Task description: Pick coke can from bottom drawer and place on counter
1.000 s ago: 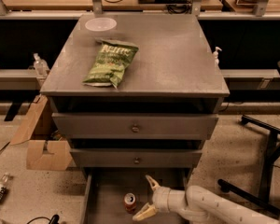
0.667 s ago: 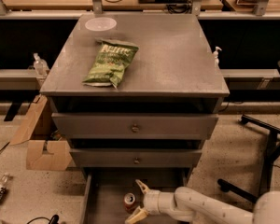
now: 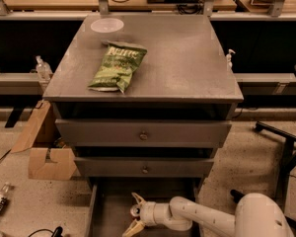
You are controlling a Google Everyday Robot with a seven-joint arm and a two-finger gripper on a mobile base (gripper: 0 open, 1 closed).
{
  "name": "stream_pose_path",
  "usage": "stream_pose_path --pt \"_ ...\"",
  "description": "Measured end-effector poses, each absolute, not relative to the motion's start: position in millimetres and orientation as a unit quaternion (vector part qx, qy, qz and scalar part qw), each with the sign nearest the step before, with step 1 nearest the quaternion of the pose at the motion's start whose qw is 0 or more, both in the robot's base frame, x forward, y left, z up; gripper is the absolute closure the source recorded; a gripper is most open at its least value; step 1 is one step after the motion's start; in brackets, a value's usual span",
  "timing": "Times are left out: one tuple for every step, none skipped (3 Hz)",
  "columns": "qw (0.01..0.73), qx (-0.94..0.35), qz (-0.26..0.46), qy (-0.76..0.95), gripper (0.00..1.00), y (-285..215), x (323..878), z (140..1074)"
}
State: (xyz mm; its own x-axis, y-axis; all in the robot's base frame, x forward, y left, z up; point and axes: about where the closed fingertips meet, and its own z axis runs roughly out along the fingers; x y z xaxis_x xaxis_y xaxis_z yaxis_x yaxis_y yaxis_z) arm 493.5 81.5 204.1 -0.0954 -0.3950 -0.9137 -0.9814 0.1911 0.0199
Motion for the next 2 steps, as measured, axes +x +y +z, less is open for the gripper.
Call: stream_pose_path --pt "0.412 -0.537 0.339 0.653 0.19 75.2 510.6 187.4" --pt "0.41 -0.535 0.333 0.659 0.5 65.5 518.0 170.1"
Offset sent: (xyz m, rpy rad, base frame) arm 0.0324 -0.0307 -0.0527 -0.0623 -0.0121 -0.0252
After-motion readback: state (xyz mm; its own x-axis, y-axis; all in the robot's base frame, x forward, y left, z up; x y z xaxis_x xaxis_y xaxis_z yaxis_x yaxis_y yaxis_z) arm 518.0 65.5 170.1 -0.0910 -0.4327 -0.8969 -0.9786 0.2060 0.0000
